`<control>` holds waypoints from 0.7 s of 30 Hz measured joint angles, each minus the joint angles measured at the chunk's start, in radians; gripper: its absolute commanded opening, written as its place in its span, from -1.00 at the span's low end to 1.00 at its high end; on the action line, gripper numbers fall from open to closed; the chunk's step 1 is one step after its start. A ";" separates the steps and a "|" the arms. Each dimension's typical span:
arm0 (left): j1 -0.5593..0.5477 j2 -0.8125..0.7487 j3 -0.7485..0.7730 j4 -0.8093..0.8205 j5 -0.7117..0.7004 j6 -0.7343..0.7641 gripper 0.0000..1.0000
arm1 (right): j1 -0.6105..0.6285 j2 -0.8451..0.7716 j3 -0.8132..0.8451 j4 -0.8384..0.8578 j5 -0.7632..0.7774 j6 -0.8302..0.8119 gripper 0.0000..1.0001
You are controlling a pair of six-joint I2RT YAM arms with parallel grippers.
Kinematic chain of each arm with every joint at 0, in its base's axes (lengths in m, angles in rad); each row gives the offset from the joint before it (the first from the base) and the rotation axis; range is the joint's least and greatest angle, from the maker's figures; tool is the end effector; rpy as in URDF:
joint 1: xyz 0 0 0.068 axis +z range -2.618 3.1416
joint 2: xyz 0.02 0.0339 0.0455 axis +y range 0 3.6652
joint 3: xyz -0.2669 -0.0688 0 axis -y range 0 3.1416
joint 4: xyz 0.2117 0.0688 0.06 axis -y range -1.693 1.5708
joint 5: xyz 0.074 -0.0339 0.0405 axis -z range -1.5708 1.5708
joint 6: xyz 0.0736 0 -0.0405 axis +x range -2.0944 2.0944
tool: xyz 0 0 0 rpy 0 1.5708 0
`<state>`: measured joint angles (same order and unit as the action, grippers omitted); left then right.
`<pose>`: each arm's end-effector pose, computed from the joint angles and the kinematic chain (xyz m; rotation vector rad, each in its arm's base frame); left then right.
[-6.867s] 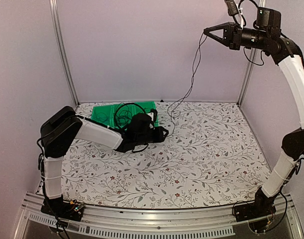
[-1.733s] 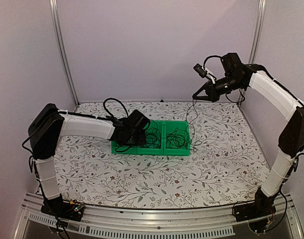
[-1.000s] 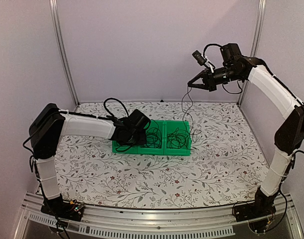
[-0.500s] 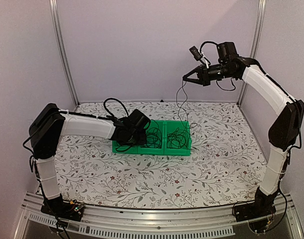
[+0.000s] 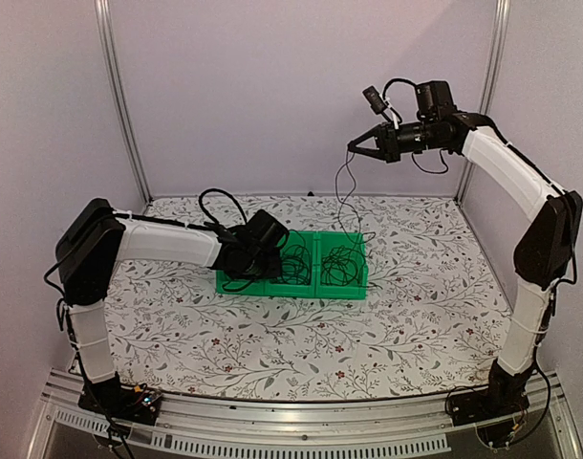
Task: Untangle the cables
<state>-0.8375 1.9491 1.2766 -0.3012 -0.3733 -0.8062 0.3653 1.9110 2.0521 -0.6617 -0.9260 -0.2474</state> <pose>0.2888 -0.2805 0.1587 -0.1045 2.4623 -0.2382 0.3645 0.2024 0.3955 -1.1177 1.6771 1.0309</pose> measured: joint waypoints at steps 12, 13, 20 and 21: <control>0.000 0.002 0.000 0.006 0.005 -0.011 -0.43 | 0.000 0.118 -0.017 0.037 -0.004 0.005 -1.00; 0.000 0.002 0.000 0.006 0.005 -0.012 -0.43 | 0.000 0.124 -0.017 0.039 -0.005 0.006 -1.00; 0.000 0.002 0.000 0.006 0.006 -0.015 -0.42 | -0.006 0.133 -0.070 0.072 -0.006 -0.002 -1.00; 0.000 0.002 0.000 0.006 0.006 -0.016 -0.42 | -0.008 0.134 -0.093 0.076 -0.003 -0.006 -1.00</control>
<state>-0.8375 1.9511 1.2766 -0.2947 -0.3676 -0.8219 0.3569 2.0445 1.9591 -0.5858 -0.9295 -0.2535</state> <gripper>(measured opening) 0.290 0.022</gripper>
